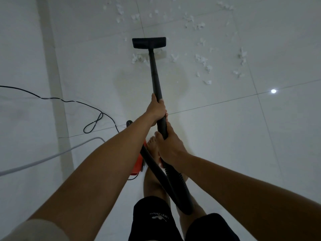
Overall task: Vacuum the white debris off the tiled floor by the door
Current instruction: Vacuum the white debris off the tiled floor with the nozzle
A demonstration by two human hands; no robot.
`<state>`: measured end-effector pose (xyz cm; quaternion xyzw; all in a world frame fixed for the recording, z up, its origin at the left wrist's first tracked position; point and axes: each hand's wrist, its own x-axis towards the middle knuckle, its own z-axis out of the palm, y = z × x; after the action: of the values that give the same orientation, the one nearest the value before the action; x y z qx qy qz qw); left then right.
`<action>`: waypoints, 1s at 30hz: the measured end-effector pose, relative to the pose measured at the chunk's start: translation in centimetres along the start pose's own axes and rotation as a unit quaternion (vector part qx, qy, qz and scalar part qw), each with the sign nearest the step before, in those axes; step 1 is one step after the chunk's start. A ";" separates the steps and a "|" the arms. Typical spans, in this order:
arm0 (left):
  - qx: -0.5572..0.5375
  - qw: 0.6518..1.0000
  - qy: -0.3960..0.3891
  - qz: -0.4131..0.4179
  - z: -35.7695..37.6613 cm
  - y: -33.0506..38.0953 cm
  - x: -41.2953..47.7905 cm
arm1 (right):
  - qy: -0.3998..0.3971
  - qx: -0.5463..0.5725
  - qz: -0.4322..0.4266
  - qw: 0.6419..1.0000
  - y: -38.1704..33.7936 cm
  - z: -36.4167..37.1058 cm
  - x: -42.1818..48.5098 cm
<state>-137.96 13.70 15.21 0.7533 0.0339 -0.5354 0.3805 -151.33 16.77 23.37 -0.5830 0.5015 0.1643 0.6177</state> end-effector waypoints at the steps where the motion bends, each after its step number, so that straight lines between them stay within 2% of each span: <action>1: 0.003 1.000 0.001 0.000 0.1 -0.3 0.3 | -0.007 -0.001 0.001 1.000 0.3 0.0 0.3; 8: -0.013 1.000 -0.004 -0.004 0.4 -2.7 3.5 | -0.037 -0.026 0.017 0.999 1.9 -0.1 3.1; 19: -0.040 0.999 0.009 -0.010 2.8 -7.8 2.1 | -0.088 -0.129 -0.026 0.987 6.6 -1.3 1.6; 25: -0.045 0.999 0.015 -0.024 4.8 -12.6 -0.2 | -0.064 -0.177 -0.003 0.982 11.1 -0.2 -0.8; 27: -0.045 0.998 0.014 -0.030 5.4 -13.9 -0.9 | -0.039 -0.196 0.001 0.980 13.6 0.6 -0.5; 30: -0.042 0.998 0.013 -0.038 6.1 -15.9 -1.2 | -0.043 -0.200 0.022 0.979 17.3 1.8 0.9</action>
<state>-150.47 21.65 6.85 0.7420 0.0895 -0.5374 0.3907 -163.80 22.67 12.69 -0.6759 0.4442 0.2995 0.5061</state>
